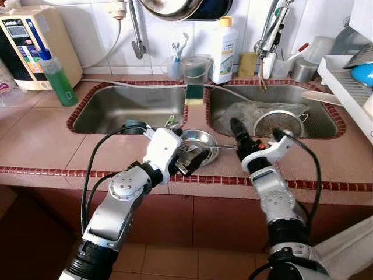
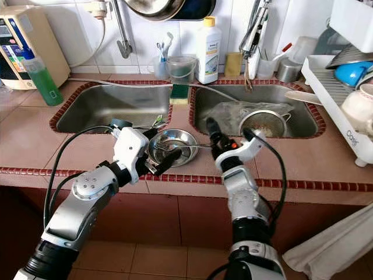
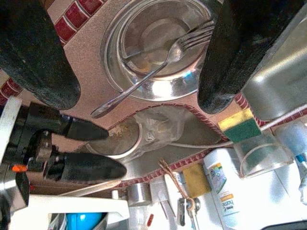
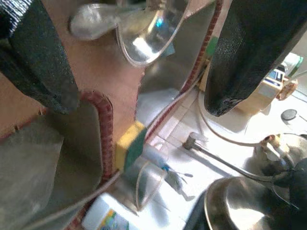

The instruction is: Kitchen organization

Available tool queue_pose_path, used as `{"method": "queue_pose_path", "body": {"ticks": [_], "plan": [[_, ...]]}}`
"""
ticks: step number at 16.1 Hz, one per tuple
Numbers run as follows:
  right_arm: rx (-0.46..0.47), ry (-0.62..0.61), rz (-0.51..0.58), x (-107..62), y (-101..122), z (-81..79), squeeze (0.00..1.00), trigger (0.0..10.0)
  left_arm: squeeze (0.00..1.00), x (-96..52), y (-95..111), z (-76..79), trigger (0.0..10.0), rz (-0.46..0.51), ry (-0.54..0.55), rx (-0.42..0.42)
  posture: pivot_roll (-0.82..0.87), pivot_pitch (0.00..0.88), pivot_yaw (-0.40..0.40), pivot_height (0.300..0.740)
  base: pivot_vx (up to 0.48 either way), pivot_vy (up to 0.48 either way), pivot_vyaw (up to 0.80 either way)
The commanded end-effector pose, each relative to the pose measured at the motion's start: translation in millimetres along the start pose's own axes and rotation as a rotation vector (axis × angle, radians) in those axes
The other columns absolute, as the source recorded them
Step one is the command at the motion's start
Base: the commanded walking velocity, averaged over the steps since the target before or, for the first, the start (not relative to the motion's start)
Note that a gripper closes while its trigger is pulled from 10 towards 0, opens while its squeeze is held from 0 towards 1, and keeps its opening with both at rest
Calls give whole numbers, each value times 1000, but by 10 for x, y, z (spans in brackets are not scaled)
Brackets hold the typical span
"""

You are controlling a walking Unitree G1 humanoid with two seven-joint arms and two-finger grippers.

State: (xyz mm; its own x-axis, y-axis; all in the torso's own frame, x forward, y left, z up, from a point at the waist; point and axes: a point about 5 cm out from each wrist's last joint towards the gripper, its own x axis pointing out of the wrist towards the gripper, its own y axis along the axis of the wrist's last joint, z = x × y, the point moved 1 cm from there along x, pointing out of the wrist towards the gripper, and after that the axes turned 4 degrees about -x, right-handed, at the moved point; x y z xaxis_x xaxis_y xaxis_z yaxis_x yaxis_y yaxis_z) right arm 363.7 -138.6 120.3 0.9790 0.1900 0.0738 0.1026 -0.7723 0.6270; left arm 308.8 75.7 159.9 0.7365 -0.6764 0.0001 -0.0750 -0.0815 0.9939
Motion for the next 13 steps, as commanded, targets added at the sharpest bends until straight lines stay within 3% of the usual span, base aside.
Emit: {"method": "queue_pose_path", "body": {"ticks": [1, 7, 11, 13], "plan": [[15, -14, 0, 10, -13, -2, 0, 10000, 0, -23, 12, -26, 10000, 2, 17, 0, -182, 31, 54, 736, 0, 0, 0], [122, -76, -1, -90, -133, 100, 0, 10000, 0, -20, 21, -44, 10000, 3, 24, -1, -187, 35, 61, 736, 0, 0, 0], [196, -55, -15, -70, -191, 59, 0, 10000, 0, -7, 31, -47, 10000, 6, 24, -1, -184, 32, 63, 736, 0, 0, 0], [230, -36, -28, -51, -213, 24, 0, 7176, 0, -5, 34, -50, 10000, 7, 26, 2, -181, 31, 62, 736, 0, 0, 0]]}}
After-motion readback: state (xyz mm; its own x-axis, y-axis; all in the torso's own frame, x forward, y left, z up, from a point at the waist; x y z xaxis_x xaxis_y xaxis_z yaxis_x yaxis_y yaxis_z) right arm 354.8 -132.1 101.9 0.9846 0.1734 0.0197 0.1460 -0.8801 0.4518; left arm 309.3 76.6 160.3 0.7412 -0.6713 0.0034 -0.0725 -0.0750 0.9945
